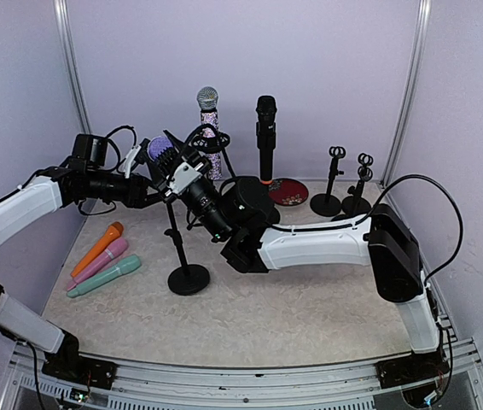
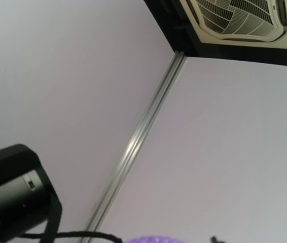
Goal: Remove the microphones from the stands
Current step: Hold the microphone stand with the microphone at the center of the board.
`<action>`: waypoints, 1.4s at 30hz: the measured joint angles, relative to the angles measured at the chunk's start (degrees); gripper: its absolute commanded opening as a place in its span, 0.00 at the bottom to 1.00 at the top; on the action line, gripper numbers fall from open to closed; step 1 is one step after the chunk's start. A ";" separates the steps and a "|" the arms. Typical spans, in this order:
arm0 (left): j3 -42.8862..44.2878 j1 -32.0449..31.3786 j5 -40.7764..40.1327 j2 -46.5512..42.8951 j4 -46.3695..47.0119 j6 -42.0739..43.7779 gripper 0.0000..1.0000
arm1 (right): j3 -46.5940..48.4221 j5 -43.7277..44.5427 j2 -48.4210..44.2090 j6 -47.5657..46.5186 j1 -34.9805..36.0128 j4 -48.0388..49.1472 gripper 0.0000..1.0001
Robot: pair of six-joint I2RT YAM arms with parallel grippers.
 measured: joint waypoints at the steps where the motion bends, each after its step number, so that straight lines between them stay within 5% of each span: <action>1: 0.00 -0.04 0.07 -0.07 0.35 -0.28 0.20 | -0.15 0.15 0.00 -0.13 0.00 0.22 0.00; 6: -1.36 -0.15 -2.67 -1.38 2.58 1.62 0.05 | -3.37 0.59 -0.48 -1.01 0.33 2.93 0.00; 16: -4.63 -1.64 -7.82 -2.84 5.55 9.51 0.04 | -19.50 2.69 -10.78 2.78 0.63 2.10 0.00; 18: -5.73 -1.95 -9.75 -3.19 7.21 10.36 0.13 | -22.60 3.02 -13.38 4.26 0.72 2.14 0.00; 21: -7.26 -2.08 -12.33 -3.48 9.16 11.69 0.52 | -25.38 3.67 -16.24 5.68 1.79 2.16 0.00; 24: -7.87 -2.32 -13.07 -3.78 10.19 11.47 0.70 | -26.32 4.74 -17.64 5.92 3.41 2.60 0.00; 42: -9.73 -2.62 -5.95 -10.38 -0.55 16.96 0.70 | -27.30 8.24 -17.18 1.77 5.46 6.25 0.00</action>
